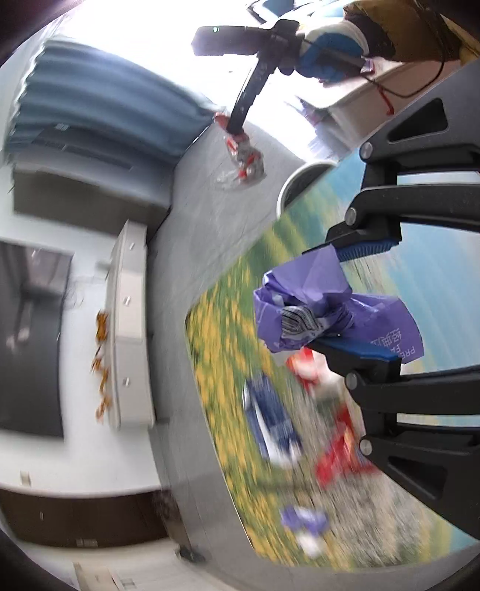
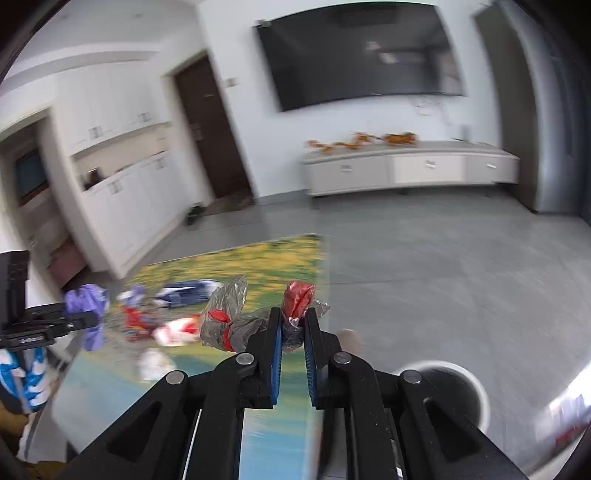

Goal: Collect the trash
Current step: 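Carry both items over the bin and open both tools to drop them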

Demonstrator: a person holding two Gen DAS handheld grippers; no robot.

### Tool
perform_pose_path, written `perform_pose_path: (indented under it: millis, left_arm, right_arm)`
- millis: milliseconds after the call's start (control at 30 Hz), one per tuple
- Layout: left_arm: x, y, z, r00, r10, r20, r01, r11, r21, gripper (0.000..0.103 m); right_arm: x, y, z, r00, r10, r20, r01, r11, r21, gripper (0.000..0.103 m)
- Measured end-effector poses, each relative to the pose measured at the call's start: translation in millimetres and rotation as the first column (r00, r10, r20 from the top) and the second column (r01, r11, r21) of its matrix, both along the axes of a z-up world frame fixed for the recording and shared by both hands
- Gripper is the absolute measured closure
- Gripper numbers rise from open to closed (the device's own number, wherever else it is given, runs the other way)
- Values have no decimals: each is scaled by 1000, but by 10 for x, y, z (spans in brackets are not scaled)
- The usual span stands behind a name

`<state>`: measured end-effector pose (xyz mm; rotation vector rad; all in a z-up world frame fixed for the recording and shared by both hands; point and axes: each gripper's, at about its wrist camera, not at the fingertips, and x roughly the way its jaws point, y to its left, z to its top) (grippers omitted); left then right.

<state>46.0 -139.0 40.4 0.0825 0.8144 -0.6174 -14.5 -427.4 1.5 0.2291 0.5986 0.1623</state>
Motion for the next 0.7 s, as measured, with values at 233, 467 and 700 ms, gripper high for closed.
perform_pose_path:
  millis: [233,467,700]
  left_arm:
    - [218,-1229,-234,982,-160,-104,160,987,-10,67]
    - [409,-2165,-526,954,-235,-188,235,972,-22,66]
    - [637,-2764,-877,936,-218,-278,216,976,-39,64]
  right_arm:
    - [-165,-740,-410,979,-188,-82,189,982,9,92]
    - [-178,-1266,-886,933,-297,-203,303,953,-1,92]
    - [8,-1408,-1160,903,-319,-288,321,946,-41,90]
